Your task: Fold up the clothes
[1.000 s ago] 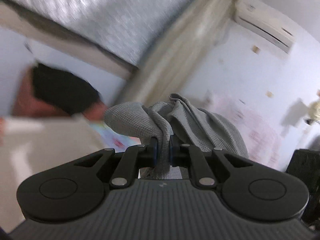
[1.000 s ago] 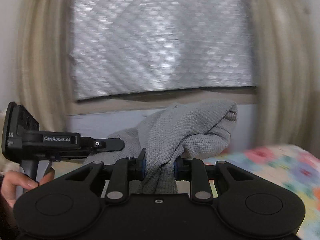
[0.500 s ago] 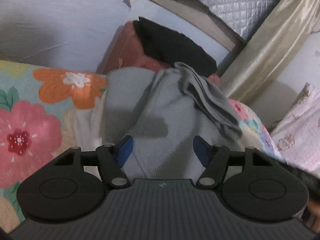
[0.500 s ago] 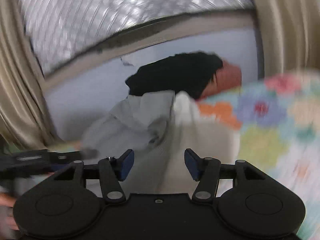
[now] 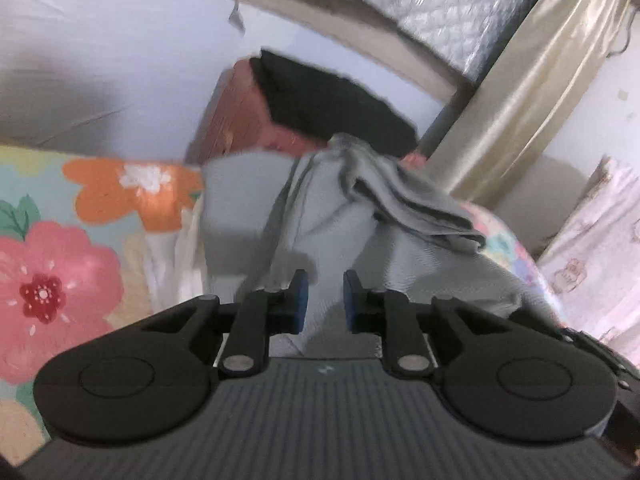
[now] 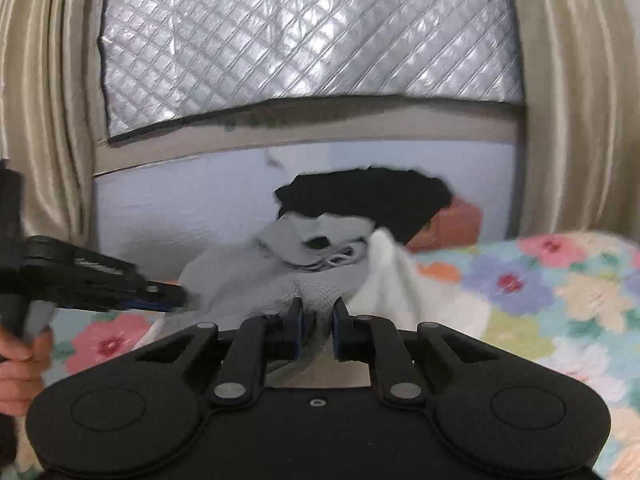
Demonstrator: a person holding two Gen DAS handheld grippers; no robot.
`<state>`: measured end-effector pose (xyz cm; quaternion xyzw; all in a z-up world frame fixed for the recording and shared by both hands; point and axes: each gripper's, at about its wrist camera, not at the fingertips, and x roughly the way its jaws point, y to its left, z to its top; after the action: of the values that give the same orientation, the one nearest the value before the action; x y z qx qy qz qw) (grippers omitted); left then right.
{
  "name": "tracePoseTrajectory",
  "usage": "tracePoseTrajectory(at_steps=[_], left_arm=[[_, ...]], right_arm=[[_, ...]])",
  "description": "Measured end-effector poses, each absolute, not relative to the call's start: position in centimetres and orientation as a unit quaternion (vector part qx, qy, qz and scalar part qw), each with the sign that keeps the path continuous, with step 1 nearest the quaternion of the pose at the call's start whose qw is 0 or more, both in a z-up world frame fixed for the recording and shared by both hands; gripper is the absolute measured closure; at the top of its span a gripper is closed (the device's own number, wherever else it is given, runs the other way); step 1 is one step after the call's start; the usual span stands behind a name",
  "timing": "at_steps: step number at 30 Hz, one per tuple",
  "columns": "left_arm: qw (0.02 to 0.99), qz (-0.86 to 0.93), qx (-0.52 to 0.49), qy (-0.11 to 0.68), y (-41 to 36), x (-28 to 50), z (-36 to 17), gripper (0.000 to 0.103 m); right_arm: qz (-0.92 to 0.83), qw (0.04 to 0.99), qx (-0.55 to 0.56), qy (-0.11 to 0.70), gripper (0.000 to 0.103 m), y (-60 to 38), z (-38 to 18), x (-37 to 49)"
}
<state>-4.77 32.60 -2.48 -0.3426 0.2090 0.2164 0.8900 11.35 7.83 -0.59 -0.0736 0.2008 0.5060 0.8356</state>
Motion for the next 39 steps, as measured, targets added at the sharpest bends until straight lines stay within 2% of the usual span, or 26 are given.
tracePoseTrajectory(at_steps=[2,5,6,11,14,16,17,18,20,23,25,27,29,31,33,35,39], left_arm=[[0.886,0.168,-0.369,0.224,32.7,-4.4,-3.1,0.086],[0.867,0.171,-0.356,0.303,31.9,-2.1,-5.4,0.085],[0.866,0.175,-0.356,0.304,31.7,-1.9,-5.6,0.084],[0.869,0.224,-0.316,0.307,31.0,-2.0,-5.0,0.082],[0.864,0.249,-0.289,0.329,30.5,-1.6,-5.3,0.082],[0.865,0.249,-0.281,0.334,30.2,-1.7,-5.3,0.08],[0.866,0.248,-0.275,0.337,30.1,-1.6,-5.0,0.074],[0.867,0.249,-0.269,0.337,29.8,-1.6,-4.6,0.062],[0.87,0.252,-0.257,0.339,29.2,-1.6,-3.7,0.051],[0.89,0.25,-0.238,0.298,27.6,-2.1,-1.0,0.051],[0.904,0.233,-0.233,0.274,26.0,-2.5,0.9,0.046],[0.916,0.21,-0.226,0.254,24.1,-2.8,2.7,0.034],[0.928,0.188,-0.216,0.238,22.2,-3.0,4.5,0.031],[0.933,0.18,-0.194,0.244,20.0,-2.9,5.3,0.026],[0.935,0.176,-0.176,0.252,17.8,-2.9,5.7,0.016],[0.931,0.171,-0.175,0.272,16.0,-3.1,5.0,0.01],[0.923,0.148,-0.177,0.307,13.2,-3.9,3.1,0.01]], right_arm=[[0.483,0.84,-0.065,0.238,0.087,7.6,-1.6,12.8],[0.443,0.85,-0.043,0.284,0.077,6.4,-4.2,14.8],[0.428,0.858,-0.027,0.281,0.07,5.4,-4.7,14.8],[0.361,0.897,-0.032,0.253,0.069,2.7,-4.0,12.8],[0.412,0.876,0.004,0.251,0.068,1.7,-2.4,12.0],[0.424,0.866,0.0,0.264,0.059,1.8,-1.4,11.4],[0.42,0.866,-0.001,0.272,0.058,1.7,-0.9,10.9],[0.415,0.865,-0.003,0.281,0.054,1.6,-0.4,10.4],[0.405,0.867,0.002,0.29,0.046,0.6,0.2,9.5],[0.367,0.889,-0.002,0.275,0.041,-2.2,1.4,7.9],[0.323,0.911,-0.007,0.257,0.04,-4.0,2.2,7.0],[0.297,0.92,-0.012,0.258,0.04,-5.6,2.9,6.6],[0.279,0.923,-0.015,0.266,0.04,-7.0,3.7,6.1],[0.267,0.925,-0.02,0.271,0.039,-8.2,4.2,5.3],[0.254,0.927,-0.024,0.276,0.033,-9.3,4.7,4.5],[0.241,0.929,-0.022,0.28,0.03,-10.2,4.9,3.7],[0.216,0.933,-0.018,0.287,0.026,-11.9,5.3,2.1]])
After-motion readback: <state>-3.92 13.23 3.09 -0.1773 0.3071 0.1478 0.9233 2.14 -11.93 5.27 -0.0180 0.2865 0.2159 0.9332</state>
